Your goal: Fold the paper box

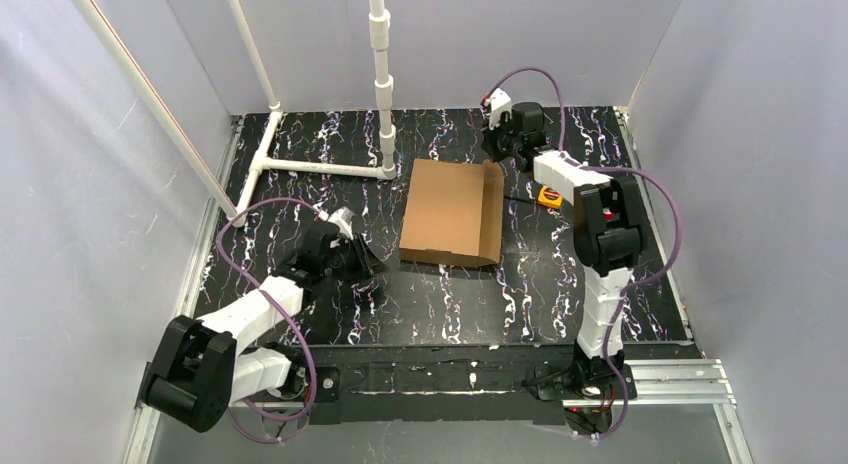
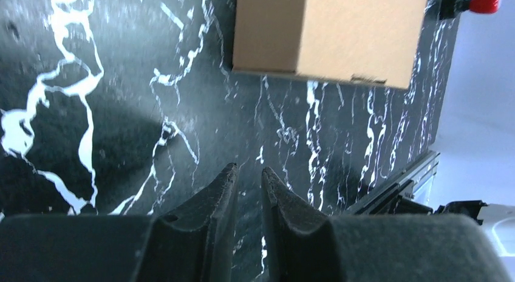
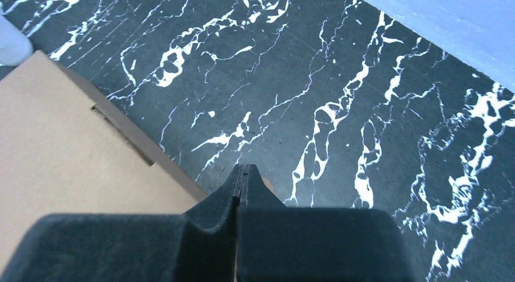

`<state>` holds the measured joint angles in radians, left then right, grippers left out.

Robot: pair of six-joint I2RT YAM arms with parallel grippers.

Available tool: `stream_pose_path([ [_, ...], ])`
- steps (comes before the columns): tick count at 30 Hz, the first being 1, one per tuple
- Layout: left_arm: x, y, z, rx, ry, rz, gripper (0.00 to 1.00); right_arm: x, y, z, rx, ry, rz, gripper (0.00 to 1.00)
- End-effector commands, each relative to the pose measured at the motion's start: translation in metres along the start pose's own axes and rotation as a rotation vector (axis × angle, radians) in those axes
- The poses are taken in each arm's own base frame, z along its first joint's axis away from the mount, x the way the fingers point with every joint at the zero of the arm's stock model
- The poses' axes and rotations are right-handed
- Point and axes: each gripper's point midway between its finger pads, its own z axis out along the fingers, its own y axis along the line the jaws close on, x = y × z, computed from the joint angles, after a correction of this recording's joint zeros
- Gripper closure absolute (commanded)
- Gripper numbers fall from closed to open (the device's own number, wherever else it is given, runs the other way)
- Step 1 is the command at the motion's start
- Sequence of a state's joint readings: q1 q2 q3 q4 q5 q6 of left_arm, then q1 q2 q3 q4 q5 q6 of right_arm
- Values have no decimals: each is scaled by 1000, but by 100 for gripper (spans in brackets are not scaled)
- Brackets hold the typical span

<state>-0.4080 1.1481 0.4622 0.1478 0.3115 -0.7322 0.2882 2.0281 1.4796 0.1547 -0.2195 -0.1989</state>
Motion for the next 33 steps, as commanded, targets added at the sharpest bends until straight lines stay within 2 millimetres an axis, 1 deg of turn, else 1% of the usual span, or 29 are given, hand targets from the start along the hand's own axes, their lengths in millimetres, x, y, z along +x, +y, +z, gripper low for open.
stream_pose_path([
  [1,18,3,-3,14,53,-51,81,-12,-2,22,-52,2,-19,99],
  [3,19,3,0,14,64,-54,81,-4,4,33,-106,31,-24,99],
  [6,19,3,5,18,78,-61,80,8,11,40,-178,74,-71,99],
  [9,21,6,8,13,82,-67,80,21,22,39,-270,110,-114,99],
  [12,22,8,10,8,85,-70,80,34,36,31,-365,152,-151,99],
  [14,21,8,10,9,82,-63,80,40,47,21,-440,168,-183,99],
  [15,19,7,10,11,77,-53,79,45,52,14,-471,190,-189,99],
  [19,5,5,0,-2,5,-10,77,57,72,-11,-564,231,-214,99],
  [21,-1,9,-10,-49,-26,12,73,67,83,-24,-593,277,-204,99],
  [23,-9,13,-23,-109,-58,56,68,72,95,-37,-616,302,-184,99],
  [24,-14,13,-30,-131,-77,78,66,74,100,-42,-609,311,-159,99],
  [25,-21,11,-39,-140,-108,104,63,84,108,-50,-606,329,-129,99],
  [26,-27,9,-46,-148,-132,129,61,86,113,-56,-593,328,-107,99],
  [30,-42,0,-67,-152,-202,192,49,81,134,-77,-536,287,-62,99],
  [33,-51,-16,-72,-103,-212,233,38,76,152,-92,-519,254,-42,99],
])
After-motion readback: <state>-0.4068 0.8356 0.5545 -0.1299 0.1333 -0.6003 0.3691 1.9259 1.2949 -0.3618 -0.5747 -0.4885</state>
